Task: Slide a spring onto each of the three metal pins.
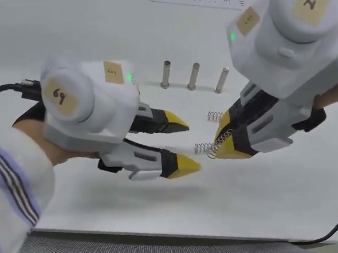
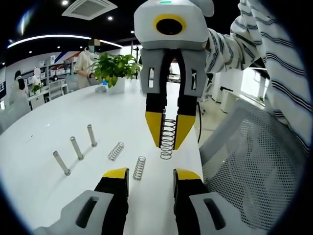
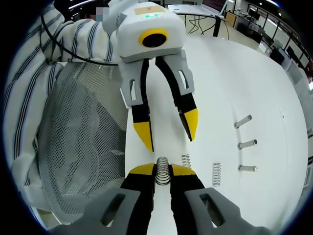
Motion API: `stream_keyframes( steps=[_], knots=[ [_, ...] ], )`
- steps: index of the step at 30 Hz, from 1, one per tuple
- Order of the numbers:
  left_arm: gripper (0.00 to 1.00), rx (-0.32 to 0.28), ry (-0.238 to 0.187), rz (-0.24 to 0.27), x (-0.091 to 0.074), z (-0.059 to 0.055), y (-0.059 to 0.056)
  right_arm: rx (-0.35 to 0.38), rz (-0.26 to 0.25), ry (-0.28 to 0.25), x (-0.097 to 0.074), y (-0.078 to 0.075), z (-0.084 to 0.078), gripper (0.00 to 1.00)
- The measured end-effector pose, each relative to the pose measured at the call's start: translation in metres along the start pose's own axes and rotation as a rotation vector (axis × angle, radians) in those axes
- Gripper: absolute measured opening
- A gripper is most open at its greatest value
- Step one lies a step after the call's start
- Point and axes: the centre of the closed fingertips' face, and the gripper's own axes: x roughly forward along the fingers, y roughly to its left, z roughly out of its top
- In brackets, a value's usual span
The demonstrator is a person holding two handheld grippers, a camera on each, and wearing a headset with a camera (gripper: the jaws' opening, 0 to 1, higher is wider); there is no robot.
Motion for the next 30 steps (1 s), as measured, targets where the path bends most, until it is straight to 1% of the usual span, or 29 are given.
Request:
stream_keyframes(
  steps=[2,4,5,6,8,12,16,18,19,20,21,23,25,30],
  knots=[
    [0.33,-0.010,0.000,0.014,-0.001,-0.002,0.003,0.004,0.000,0.004,0.000,0.001,-0.002,0.08],
    [0.42,-0.018,-0.006,0.031,-0.003,-0.003,0.007,0.012,0.000,0.006,0.000,0.002,-0.004,0.08],
    [0.47,-0.020,-0.008,0.046,-0.003,-0.004,0.010,0.013,0.000,0.007,0.000,0.002,-0.004,0.08],
    [0.49,-0.011,-0.019,0.066,-0.005,-0.003,0.014,0.014,0.000,0.009,0.001,0.003,-0.005,0.08],
    [0.52,-0.021,-0.025,0.078,-0.007,-0.003,0.018,0.015,0.002,0.009,0.001,0.003,-0.005,0.08],
    [0.54,-0.019,-0.025,0.093,-0.010,-0.004,0.021,0.023,0.003,0.009,0.001,0.003,-0.005,0.08],
    [0.61,-0.051,-0.052,0.104,-0.013,-0.002,0.023,0.040,0.005,0.004,0.002,0.004,-0.005,0.08],
    [0.68,-0.065,-0.056,0.113,-0.013,-0.002,0.025,0.039,0.004,0.005,0.004,0.003,-0.007,0.08],
    [0.73,-0.074,-0.056,0.130,-0.014,-0.003,0.028,0.040,0.004,0.006,0.003,0.003,-0.008,0.08],
    [0.79,-0.080,-0.056,0.128,-0.014,-0.004,0.029,0.042,0.004,0.006,0.003,0.003,-0.008,0.08],
    [0.82,-0.081,-0.062,0.133,-0.014,-0.004,0.030,0.045,0.005,0.006,0.002,0.004,-0.009,0.08],
    [0.82,-0.068,-0.063,0.155,-0.016,-0.004,0.033,0.056,0.007,0.005,0.003,0.003,-0.011,0.08],
    [0.82,-0.074,-0.065,0.156,-0.016,-0.004,0.033,0.064,0.009,0.005,0.003,0.003,-0.012,0.08],
    [0.88,-0.093,-0.058,0.169,-0.016,-0.008,0.035,0.076,0.009,0.009,0.004,0.003,-0.016,0.08]
  ],
)
